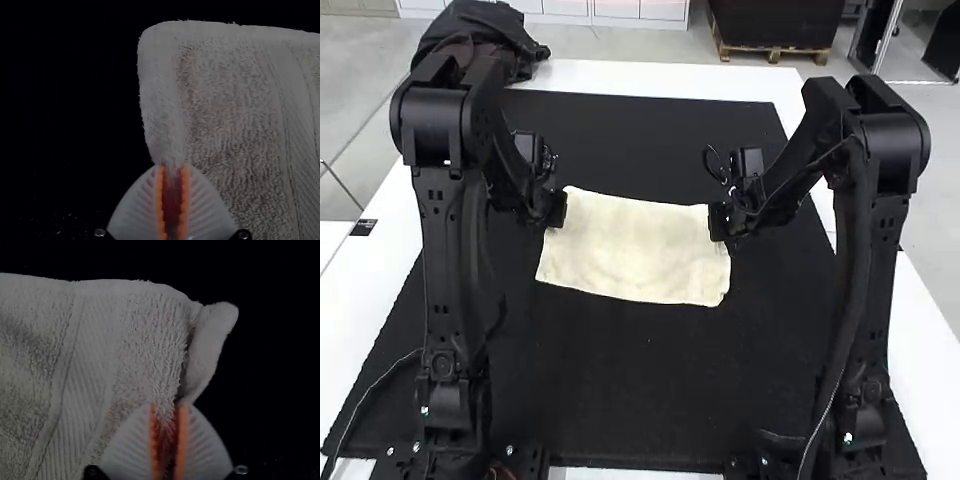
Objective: Fold the towel.
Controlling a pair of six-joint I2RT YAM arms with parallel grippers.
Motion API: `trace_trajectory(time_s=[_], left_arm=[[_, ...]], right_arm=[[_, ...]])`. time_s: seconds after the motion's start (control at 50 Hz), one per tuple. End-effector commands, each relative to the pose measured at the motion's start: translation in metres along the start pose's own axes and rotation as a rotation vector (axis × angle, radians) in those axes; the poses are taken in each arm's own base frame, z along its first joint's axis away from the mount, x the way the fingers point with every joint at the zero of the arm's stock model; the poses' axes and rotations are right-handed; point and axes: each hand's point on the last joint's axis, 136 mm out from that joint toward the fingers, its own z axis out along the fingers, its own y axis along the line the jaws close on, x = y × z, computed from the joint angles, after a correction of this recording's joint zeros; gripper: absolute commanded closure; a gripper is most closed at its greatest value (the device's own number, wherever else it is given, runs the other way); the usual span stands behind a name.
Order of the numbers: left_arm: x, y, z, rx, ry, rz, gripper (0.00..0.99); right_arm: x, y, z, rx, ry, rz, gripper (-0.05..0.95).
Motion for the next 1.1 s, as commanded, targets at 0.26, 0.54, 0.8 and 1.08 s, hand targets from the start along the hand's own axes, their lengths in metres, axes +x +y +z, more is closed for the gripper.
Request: trace_trajectory(time_s=[0.26,0.54,0.8,1.08], left_arm=[[0.002,0.026,0.003,-0.048,-0.005,-0.008,0.97],[-0.027,0.035,-0.011,-0.053,-0.072,-0.02,0.969],[-0.048,0.032,-0.027,-0.039,-0.108,-0.016,0.969],[-0.053,0.026,-0.042,-0.007,-0.094,-0.02,0.969]], right_arm=[[0.025,0.004,0.006,-0.022,0.06,0.007,0.92],[-0.008,0.002,-0.013,-0.02,-0.018,0.023,0.92],[-0.031,0.001,-0.03,-0.02,-0.077,0.031,0.92],[-0.044,0.002,-0.049,-0.024,-0.118,0.035,0.92]])
